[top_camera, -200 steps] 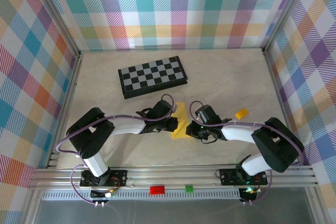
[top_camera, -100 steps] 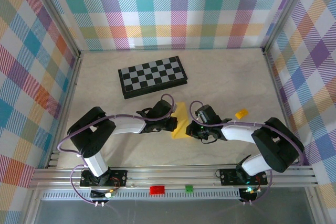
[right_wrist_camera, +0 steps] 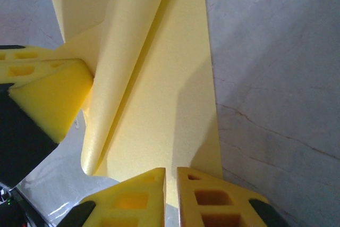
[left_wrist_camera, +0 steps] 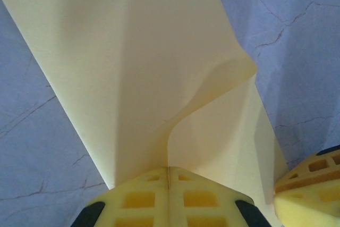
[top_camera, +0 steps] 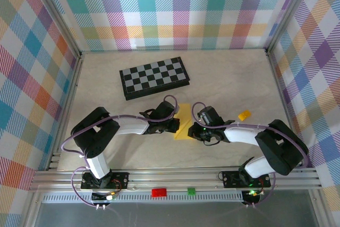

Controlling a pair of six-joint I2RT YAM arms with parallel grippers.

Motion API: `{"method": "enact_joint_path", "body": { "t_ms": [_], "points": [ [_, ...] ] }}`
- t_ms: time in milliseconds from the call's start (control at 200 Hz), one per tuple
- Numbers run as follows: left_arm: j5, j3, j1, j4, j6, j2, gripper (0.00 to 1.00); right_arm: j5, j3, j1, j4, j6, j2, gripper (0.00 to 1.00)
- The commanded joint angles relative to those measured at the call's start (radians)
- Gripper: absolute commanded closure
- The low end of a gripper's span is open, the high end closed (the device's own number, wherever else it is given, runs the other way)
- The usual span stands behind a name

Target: Fold a paper plane with a square sheet of paper (pick it up from the middle)

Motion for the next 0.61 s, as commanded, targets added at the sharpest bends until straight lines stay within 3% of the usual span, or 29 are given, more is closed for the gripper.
{"method": "enact_joint_path", "body": {
  "t_ms": [0,300,600],
  "points": [
    [0.034,-0.032,0.012,-0.011,-0.011,0.030,1.00,-0.018,0.028,-0.003,0.000,-0.008,-0.041,0.83],
    [0.058,-0.053,0.012,0.007,-0.044,0.028,1.00,-0.015,0.031,-0.003,0.027,0.010,0.053,0.83],
    [-0.001,0.000,0.012,-0.032,0.014,-0.019,1.00,0.018,-0.017,-0.003,0.008,0.008,0.058,0.84]
  ]
}}
